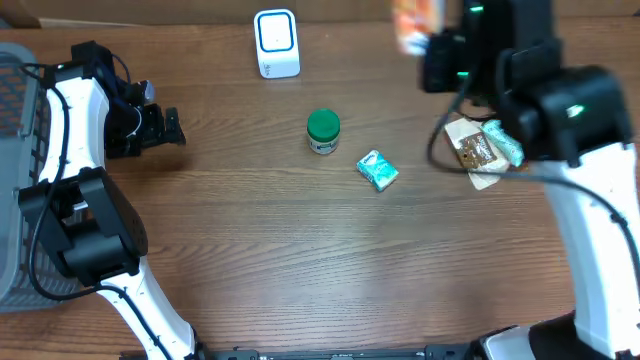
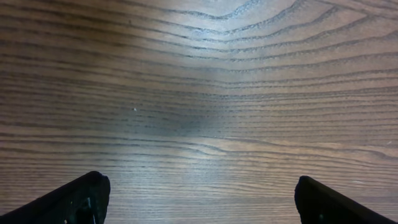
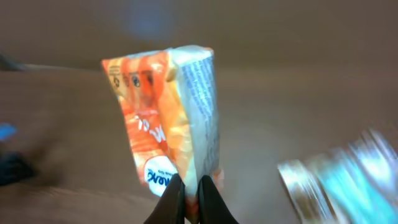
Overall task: Scan the item barcode
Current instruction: 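Carry the orange packet to the right side of the table, then lower the orange packet beside the bread bag and open the right gripper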
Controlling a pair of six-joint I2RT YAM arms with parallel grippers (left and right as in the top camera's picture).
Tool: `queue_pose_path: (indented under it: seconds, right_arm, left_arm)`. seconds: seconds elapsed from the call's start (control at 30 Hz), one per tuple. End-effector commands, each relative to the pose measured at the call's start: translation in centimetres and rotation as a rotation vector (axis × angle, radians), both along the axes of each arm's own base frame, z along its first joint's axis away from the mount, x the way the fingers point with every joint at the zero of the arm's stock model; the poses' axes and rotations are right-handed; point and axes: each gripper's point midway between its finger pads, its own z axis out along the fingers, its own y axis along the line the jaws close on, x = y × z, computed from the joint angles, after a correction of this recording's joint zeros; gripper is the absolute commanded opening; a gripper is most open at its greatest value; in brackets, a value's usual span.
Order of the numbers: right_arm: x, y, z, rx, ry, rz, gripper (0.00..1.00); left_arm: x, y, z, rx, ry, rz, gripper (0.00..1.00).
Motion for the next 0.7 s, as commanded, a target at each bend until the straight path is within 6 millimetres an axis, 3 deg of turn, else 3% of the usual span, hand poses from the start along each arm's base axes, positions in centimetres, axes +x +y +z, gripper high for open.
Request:
queue_pose_path:
  seconds: [0.0,0.13,0.33,0.5,0.67]
  right_arm:
    - [0.0,-6.0,-5.2,0.035,0.215,-0.224,0.04]
    - [0.1,-10.2,-11.0,0.018,0.389,-0.347,0.04]
    - [0.5,-14.0,-18.8,0.024,0.554,-0.458,0.04]
    - [1.1,-16.4,-23.4,0.116,0.611,-0.538,0.04]
    - [1.3,-19.7,-26.1,0.21,0.631,-0.663,0.04]
  left_arm:
    - [0.3,0.0,0.8,0.006,-0.022,-0.003,1.0]
    - [0.3,0.0,0.8,0.006,-0.022,-0.003,1.0]
    - [0.3,0.0,0.8,0.006,-0.022,-0.003,0.99]
    - [0.3,0.0,0.8,0.006,-0.022,-0.003,1.0]
    - [0.3,0.0,0.8,0.006,-0.022,-0.003,1.0]
